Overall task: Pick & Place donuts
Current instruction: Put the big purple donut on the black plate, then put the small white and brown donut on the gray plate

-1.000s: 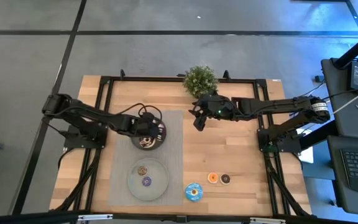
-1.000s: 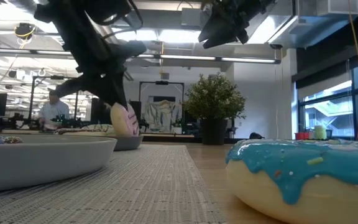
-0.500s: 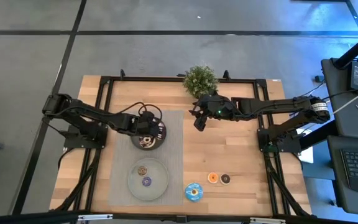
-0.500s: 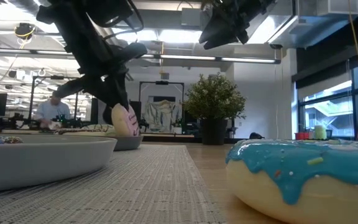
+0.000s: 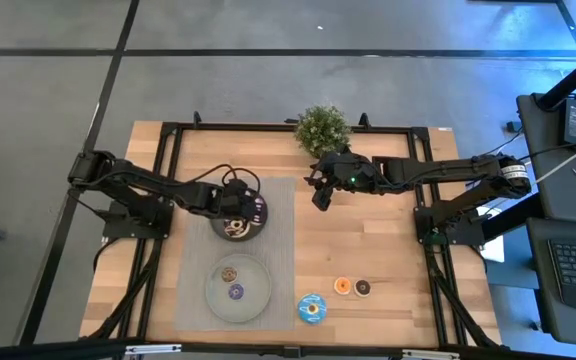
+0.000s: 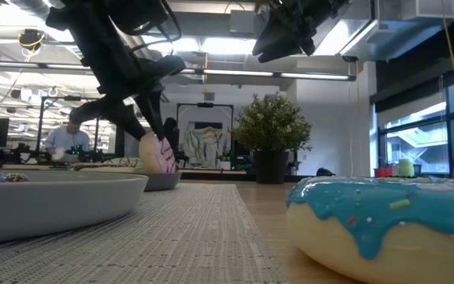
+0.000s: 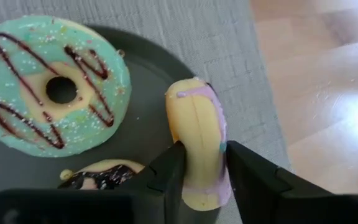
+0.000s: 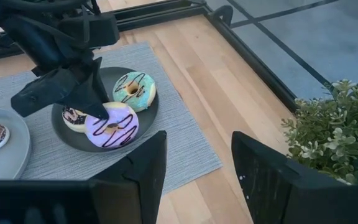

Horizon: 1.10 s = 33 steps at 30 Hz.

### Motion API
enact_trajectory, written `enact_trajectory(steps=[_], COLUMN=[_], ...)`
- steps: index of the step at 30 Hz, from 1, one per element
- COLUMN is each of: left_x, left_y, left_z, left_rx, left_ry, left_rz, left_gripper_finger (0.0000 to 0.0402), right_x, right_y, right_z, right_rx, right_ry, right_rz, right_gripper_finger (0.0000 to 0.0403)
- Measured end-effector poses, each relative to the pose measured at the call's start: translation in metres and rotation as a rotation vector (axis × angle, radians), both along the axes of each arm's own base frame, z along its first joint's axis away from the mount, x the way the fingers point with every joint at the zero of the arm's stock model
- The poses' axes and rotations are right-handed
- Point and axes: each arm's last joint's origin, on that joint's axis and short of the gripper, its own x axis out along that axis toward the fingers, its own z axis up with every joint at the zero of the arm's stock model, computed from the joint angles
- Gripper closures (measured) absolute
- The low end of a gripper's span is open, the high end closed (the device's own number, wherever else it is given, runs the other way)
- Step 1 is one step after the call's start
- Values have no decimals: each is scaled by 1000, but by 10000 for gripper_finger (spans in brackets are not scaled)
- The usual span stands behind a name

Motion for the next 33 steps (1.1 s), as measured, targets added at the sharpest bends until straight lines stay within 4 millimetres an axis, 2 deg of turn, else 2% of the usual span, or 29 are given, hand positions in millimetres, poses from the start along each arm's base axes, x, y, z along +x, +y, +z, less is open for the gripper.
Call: enact_trajectory(steps=[6,11,24,33], left_x=[-2,-3,-21,-42], left_y=[6,11,22,24], left_z=[-1,0,10,32], left_rx=[-51,-69,-137,-93], left_ry=[29,41,122,100], left_rz=[-14,-44,-83,-88], left_gripper_finger=[247,229,229,232], right_x=[0,0,-3,-11], right_y=[0,0,0,-2], right_z=[0,-1,-4,-14], right_rx=[0,0,5,145], right_ry=[0,6,52,132], right_rz=[0,0,-3,-46], right_gripper_finger=[221,221,221,221])
